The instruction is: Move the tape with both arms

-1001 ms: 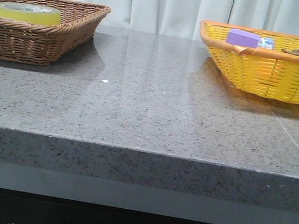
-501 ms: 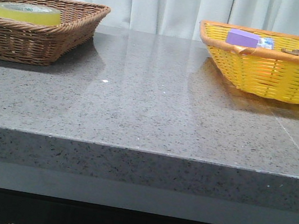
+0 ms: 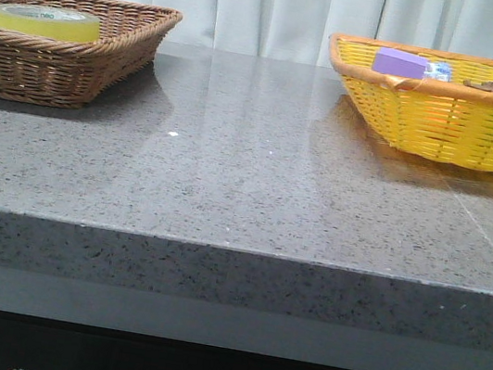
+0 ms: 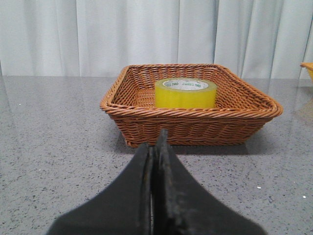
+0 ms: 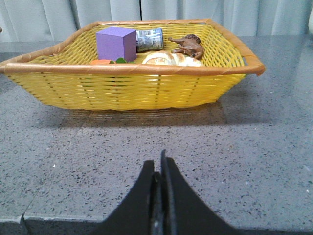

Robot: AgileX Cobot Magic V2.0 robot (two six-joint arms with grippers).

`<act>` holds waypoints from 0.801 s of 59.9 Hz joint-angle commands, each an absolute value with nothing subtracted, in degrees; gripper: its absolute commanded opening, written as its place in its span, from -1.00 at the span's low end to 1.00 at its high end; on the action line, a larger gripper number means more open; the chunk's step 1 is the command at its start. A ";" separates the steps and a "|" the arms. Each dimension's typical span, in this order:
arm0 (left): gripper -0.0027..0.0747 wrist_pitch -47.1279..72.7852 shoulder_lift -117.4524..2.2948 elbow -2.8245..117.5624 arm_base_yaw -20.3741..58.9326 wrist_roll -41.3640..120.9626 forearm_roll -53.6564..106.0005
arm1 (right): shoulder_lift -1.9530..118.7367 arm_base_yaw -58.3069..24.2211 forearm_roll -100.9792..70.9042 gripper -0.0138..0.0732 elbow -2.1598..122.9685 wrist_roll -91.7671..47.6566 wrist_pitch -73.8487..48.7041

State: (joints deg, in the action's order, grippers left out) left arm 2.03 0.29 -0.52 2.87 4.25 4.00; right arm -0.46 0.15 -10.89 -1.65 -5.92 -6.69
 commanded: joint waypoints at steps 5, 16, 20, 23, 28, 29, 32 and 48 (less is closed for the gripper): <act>-0.98 -2.64 1.41 -2.81 2.93 3.65 4.57 | -2.10 0.41 -10.68 -0.85 -0.08 -6.48 -0.92; -0.98 -2.64 1.41 -2.81 2.93 3.65 4.57 | -2.16 0.33 -6.27 -0.85 -0.08 -1.62 1.94; -0.98 -2.64 1.41 -2.81 2.93 3.65 4.57 | -2.16 -0.21 -1.76 -0.85 -0.08 3.33 2.68; -0.98 -2.64 1.41 -2.81 2.93 3.65 4.57 | -2.16 -0.61 -1.49 -0.85 -0.08 4.48 2.80; -0.98 -2.64 1.41 -2.81 2.93 3.65 4.57 | -2.16 -0.73 -1.80 -0.85 -0.08 4.48 3.52; -0.98 -2.64 1.41 -2.81 2.93 3.65 4.57 | -2.16 -0.73 -1.88 -0.85 -0.08 4.48 3.82; -0.98 -2.64 1.41 -2.81 2.93 3.65 4.57 | -2.16 -0.73 -1.87 -0.85 -0.08 4.48 4.57; -0.98 -2.64 1.41 -2.81 2.93 3.65 4.57 | -2.16 -0.55 -1.94 -0.85 -0.08 4.48 6.41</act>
